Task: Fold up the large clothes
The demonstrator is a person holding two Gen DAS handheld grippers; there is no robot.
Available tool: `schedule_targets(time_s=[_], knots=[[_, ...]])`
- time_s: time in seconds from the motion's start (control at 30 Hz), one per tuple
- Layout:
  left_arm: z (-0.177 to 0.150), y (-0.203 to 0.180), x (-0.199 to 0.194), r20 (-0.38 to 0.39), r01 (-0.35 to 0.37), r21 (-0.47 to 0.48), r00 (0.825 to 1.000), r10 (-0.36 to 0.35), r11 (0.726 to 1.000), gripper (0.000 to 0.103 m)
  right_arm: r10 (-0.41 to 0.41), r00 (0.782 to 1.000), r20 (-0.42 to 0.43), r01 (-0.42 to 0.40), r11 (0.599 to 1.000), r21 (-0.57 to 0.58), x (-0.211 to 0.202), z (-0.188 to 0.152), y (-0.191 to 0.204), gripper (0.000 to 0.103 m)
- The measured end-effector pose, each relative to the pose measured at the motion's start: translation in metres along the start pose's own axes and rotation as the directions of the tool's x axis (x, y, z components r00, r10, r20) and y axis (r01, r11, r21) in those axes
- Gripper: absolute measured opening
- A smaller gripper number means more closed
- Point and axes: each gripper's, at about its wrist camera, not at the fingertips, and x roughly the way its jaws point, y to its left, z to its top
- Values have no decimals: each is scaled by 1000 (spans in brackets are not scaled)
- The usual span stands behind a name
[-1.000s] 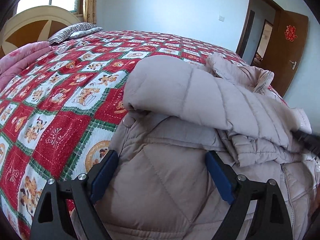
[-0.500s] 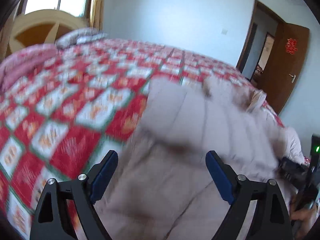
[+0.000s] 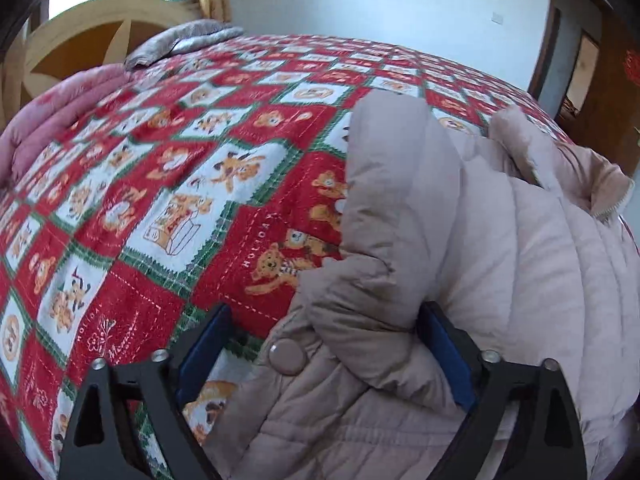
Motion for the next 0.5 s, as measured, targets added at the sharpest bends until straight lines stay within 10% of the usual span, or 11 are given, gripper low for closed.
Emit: schedule_targets(time_s=[0.27,0.4,0.5], knots=[[17,-10,-54,102,55,77,993,-63,995,97,96,995,-34,-93,993,79,-12,20,-15,64],[65,-26,-76,169,147,105,972,-164,983,97,142,986,87,-150,983,103,-38,74,-24,101],[109,-46,-51,98,247,88,962,-255,965,97,165,980,108,-179,974,136,-31,120,-25,102]])
